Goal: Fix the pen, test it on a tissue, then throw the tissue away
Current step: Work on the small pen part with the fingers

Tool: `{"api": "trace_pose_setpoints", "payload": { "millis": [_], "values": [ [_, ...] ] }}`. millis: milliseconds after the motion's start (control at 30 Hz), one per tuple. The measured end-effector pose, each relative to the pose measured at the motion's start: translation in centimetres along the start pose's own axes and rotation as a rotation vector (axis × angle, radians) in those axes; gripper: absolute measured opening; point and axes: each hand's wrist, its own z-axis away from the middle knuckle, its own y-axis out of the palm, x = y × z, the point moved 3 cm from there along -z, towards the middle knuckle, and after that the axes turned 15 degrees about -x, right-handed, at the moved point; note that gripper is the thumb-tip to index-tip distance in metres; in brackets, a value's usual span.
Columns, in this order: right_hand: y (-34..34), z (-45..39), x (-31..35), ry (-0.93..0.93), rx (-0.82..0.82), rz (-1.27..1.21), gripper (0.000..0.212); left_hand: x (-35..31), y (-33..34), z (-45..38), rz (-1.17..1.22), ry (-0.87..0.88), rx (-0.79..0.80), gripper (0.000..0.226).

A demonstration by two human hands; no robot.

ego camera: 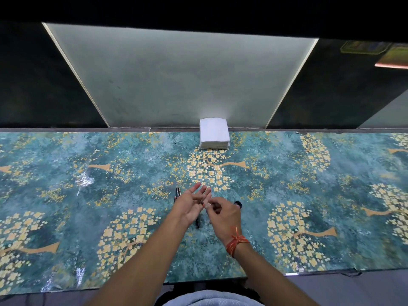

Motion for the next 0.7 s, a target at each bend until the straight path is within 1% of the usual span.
{"api": "trace_pose_setpoints", "payload": {
  "millis": [100, 233, 267, 367, 433, 567, 633, 700],
  "values": [
    [-0.7, -0.2, -0.4, -0.007, 0.025, -0.016, 0.010, 0.4, 0.8, 0.2, 0.071, -0.032, 0.027, 0.048],
    [-2.3, -0.9, -0.5, -0.039, -0.112, -0.045, 0.012, 0.9, 1.9, 1.0, -0.047, 0.033, 0.034, 0.043],
    [-2.6, -1.2, -0.5, -0.047, -0.124, -0.040, 0.011, 0.9, 2.2, 1.2, -0.065, 0.049, 0.032, 0.043],
    [-3.2, -1.4, -0.1, -0.051, -0.103, -0.075, 0.013, 1.0, 2.8, 1.6, -0.078, 0.072, 0.022, 0.042],
    [-3.6, -1.2, 0.4, -0.069, -0.097, -0.083, 0.016, 1.0, 3.0, 1.4, -0.045, 0.076, 0.018, 0.043],
    [-3.6, -1.1, 0.4, -0.141, -0.064, -0.019, 0.012, 1.4, 3.1, 1.0, -0.018, 0.037, 0.036, 0.045],
    [-3.6, -1.2, 0.4, -0.163, -0.078, 0.003, 0.012, 1.7, 3.3, 1.0, -0.028, 0.034, 0.046, 0.044],
    [-4.1, -1.2, 0.6, -0.177, -0.118, 0.003, 0.013, 1.9, 3.2, 1.1, -0.077, 0.070, 0.043, 0.036]
  ]
}}
